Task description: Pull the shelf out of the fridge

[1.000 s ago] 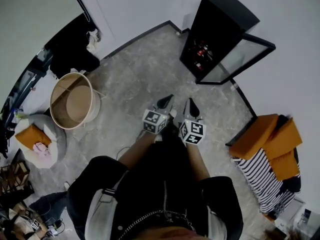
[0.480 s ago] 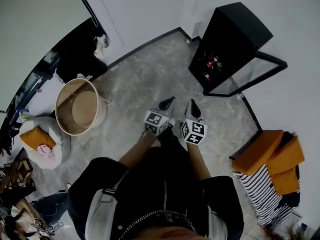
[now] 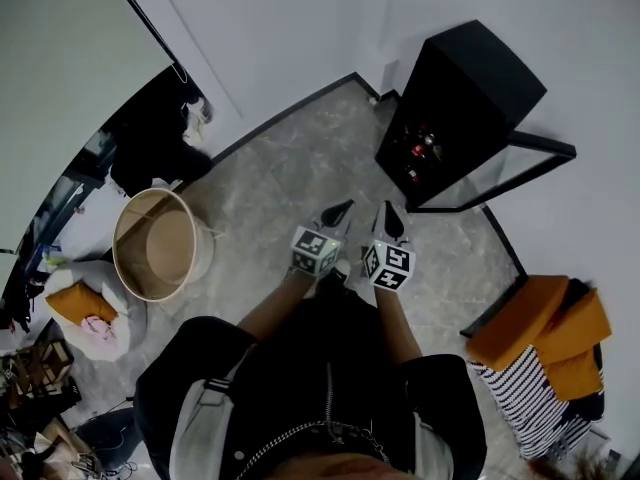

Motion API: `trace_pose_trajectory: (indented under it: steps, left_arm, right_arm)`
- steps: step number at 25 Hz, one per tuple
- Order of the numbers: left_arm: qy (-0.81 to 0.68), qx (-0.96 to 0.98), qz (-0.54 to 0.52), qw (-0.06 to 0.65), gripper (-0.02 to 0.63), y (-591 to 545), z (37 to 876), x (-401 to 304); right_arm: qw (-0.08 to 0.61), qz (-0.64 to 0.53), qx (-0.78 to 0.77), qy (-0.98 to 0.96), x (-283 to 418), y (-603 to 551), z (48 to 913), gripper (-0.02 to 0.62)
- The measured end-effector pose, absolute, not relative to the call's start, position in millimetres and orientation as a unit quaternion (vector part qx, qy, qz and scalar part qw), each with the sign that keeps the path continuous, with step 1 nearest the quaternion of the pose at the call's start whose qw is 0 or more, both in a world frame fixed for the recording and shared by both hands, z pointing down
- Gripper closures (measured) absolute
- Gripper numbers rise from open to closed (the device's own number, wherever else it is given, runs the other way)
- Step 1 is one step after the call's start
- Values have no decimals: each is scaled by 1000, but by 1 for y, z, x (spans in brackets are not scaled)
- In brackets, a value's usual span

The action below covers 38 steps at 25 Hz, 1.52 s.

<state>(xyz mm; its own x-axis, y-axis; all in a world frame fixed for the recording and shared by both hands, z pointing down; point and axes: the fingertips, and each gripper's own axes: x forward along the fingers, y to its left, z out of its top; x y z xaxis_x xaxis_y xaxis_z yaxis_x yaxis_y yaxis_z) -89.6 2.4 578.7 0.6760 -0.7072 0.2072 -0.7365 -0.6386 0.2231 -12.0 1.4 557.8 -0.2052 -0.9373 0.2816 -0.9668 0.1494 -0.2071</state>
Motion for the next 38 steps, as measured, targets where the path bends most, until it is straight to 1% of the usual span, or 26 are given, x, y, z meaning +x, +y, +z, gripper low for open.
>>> trace_pose_trajectory:
  steps: [11, 16, 21, 26, 31, 38]
  left_arm:
    - [-371, 914, 61, 153, 595, -57, 584, -59]
    - [-358, 920, 71, 143, 597, -81, 584, -48]
    - [-350, 923, 72, 143, 595, -96, 584, -42]
    - [-346, 925, 67, 141, 595, -104, 578, -34]
    - [-330, 932, 69, 132, 595, -115, 575, -20]
    - [-306, 940, 67, 137, 595, -141, 575, 6]
  right_arm:
    - [44, 182, 648, -738, 14, -55, 563, 592]
    - [37, 185, 659, -728, 25, -79, 565, 592]
    - [31, 186, 671, -717, 38, -90, 564, 592]
    - [40, 175, 679, -711, 48, -92, 563, 592]
    - [27, 173, 677, -715, 52, -97, 556, 592]
    - [26, 181, 693, -697, 74, -115, 562, 592]
